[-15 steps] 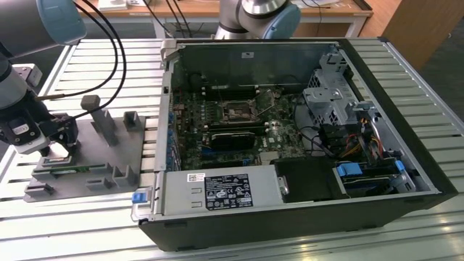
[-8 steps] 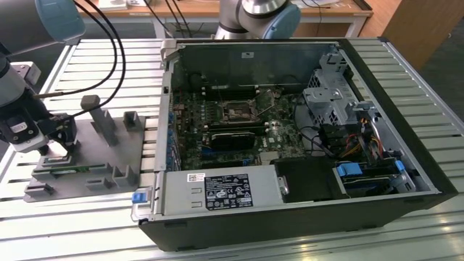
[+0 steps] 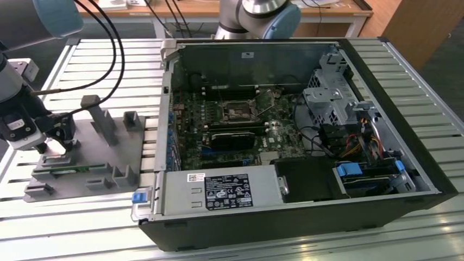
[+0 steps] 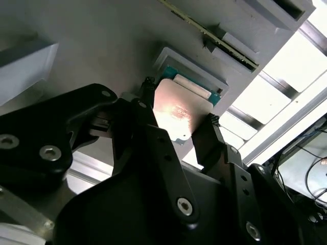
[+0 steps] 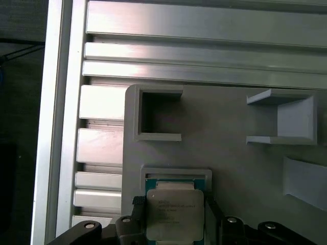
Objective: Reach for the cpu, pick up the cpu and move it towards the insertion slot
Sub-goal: 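Pick up the cpu and move it towards the insertion slot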
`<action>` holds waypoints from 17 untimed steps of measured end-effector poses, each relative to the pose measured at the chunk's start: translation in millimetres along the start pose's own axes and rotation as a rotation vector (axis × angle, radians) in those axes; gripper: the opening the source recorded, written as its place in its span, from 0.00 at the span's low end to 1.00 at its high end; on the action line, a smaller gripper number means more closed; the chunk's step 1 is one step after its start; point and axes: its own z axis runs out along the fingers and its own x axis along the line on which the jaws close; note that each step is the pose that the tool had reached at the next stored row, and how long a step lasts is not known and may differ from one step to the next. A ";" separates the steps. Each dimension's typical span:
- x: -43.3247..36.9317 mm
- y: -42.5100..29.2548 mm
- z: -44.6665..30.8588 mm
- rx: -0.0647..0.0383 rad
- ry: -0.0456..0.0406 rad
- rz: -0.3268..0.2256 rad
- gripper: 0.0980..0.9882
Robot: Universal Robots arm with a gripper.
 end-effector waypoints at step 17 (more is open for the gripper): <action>0.0 0.7 -19.1 0.000 0.0002 0.000 0.50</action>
